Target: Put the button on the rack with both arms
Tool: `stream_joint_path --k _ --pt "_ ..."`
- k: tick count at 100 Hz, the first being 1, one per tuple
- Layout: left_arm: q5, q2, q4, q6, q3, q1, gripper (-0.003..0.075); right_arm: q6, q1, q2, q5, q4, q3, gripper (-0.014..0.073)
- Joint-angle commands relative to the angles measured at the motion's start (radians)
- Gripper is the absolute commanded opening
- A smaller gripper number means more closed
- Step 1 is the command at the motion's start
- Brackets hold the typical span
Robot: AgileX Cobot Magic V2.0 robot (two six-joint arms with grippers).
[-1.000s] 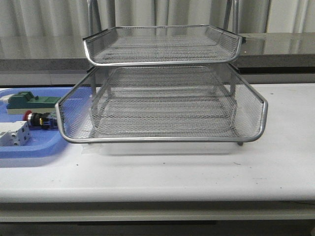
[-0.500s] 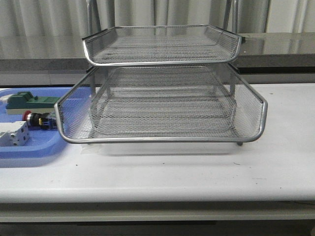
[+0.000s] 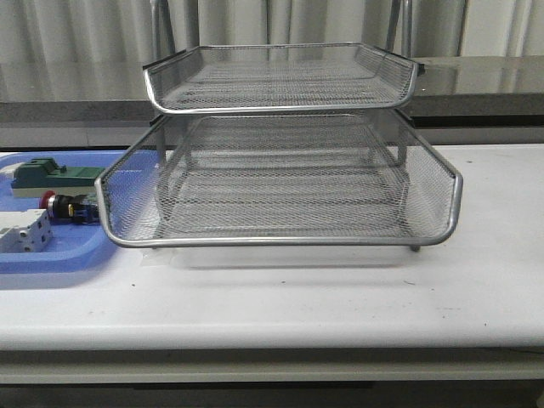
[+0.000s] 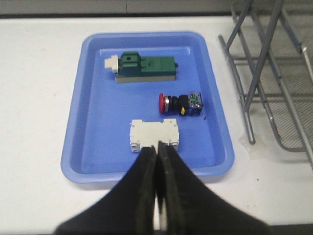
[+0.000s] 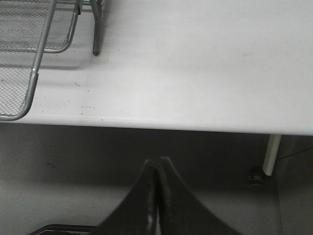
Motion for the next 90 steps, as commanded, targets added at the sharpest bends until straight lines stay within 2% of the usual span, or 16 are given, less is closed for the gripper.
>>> stream_joint_path --k 1,31,46,51,58,70,77,82,90 --pt "0.013 0.106 0.001 0.041 -0.122 0.001 -0.0020 -0.002 0.001 0.000 -0.048 -0.016 -0.034 -0.0068" --pt "0.039 0.431 0.003 0.074 -0.337 0.001 -0.0020 -0.002 0.001 0.000 -0.047 -0.016 -0.034 -0.0068" --pt "0.057 0.526 -0.006 0.167 -0.394 -0.001 0.0010 -0.002 0.001 0.000 -0.044 -0.016 -0.034 -0.0068" --pt "0.066 0.543 -0.008 0.197 -0.406 -0.003 0.0065 -0.002 0.001 0.000 -0.043 -0.016 -0.034 -0.0068" --pt "0.074 0.555 -0.013 0.221 -0.412 -0.003 0.0190 -0.002 0.001 0.000 -0.042 -0.016 -0.034 -0.0068" --pt "0.072 0.556 -0.004 0.253 -0.412 -0.003 0.0512 -0.002 0.001 0.000 -0.038 -0.016 -0.034 -0.0068" --pt "0.065 0.556 0.011 0.253 -0.412 -0.003 0.0657 -0.002 0.001 0.000 -0.034 -0.016 -0.034 -0.0068" --pt "0.063 0.556 0.015 0.253 -0.412 -0.003 0.0714 -0.002 0.001 0.000 -0.033 -0.016 -0.034 -0.0068" --pt "0.063 0.556 0.015 0.253 -0.412 -0.003 0.0704 -0.002 0.001 0.000 -0.033 -0.016 -0.034 -0.0068"
